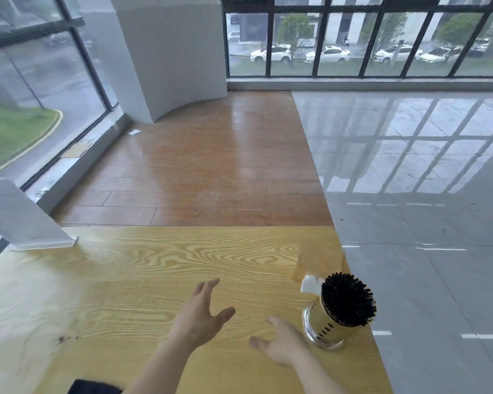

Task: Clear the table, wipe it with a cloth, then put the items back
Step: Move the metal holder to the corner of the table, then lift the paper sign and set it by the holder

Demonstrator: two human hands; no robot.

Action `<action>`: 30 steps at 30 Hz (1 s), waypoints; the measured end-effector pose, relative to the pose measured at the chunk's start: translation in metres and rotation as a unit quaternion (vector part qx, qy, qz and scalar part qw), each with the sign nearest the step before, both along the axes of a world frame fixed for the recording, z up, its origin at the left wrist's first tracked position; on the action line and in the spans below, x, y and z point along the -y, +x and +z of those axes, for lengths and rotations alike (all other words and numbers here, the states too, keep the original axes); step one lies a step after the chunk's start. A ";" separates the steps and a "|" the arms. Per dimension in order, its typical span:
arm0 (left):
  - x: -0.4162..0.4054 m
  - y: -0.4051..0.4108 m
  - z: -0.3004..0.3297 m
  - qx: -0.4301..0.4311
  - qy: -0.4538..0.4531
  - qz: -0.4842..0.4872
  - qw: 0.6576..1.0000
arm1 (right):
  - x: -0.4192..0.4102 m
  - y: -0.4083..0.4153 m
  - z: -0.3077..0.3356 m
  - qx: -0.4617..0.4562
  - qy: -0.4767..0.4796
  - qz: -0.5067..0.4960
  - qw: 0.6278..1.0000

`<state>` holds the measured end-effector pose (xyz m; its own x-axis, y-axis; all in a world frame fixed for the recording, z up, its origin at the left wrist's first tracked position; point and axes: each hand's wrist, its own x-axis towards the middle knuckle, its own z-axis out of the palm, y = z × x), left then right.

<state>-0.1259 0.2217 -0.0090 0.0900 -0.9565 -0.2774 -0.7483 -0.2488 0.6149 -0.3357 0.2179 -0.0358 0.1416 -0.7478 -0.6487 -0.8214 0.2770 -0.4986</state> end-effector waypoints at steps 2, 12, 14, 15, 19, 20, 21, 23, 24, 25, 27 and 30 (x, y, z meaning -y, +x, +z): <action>-0.001 0.046 0.010 0.021 -0.009 0.019 1.000 | 0.013 0.046 0.012 -0.002 -0.040 0.035 0.999; -0.019 0.340 0.037 0.066 -0.065 0.126 0.988 | 0.062 0.323 0.057 0.003 -0.122 0.143 0.982; -0.019 0.404 0.039 0.063 -0.061 0.159 0.983 | 0.074 0.383 0.063 0.020 -0.126 0.140 0.982; -0.018 0.432 0.039 0.057 -0.059 0.175 0.981 | 0.080 0.410 0.064 0.026 -0.129 0.142 0.981; -0.003 0.524 0.040 0.017 -0.071 0.237 0.969 | 0.108 0.499 0.069 0.062 -0.132 0.132 0.980; 0.004 0.544 0.039 0.000 -0.078 0.251 0.965 | 0.115 0.519 0.069 0.071 -0.131 0.124 0.981; 0.012 0.563 0.039 -0.015 -0.083 0.263 0.961 | 0.123 0.538 0.070 0.082 -0.129 0.116 0.981; 0.030 0.594 0.040 -0.038 -0.097 0.288 0.952 | 0.138 0.572 0.069 0.110 -0.130 0.104 0.980; 0.039 0.609 0.039 -0.053 -0.104 0.302 0.946 | 0.146 0.588 0.068 0.121 -0.129 0.095 0.980; 0.049 0.621 0.040 -0.067 -0.108 0.316 0.940 | 0.153 0.604 0.067 0.134 -0.131 0.083 0.979; 0.069 0.642 0.041 -0.102 -0.118 0.339 0.928 | 0.165 0.629 0.065 0.163 -0.137 0.054 0.976; 0.101 0.670 0.040 -0.169 -0.133 0.364 0.906 | 0.179 0.658 0.057 0.215 -0.123 0.001 0.969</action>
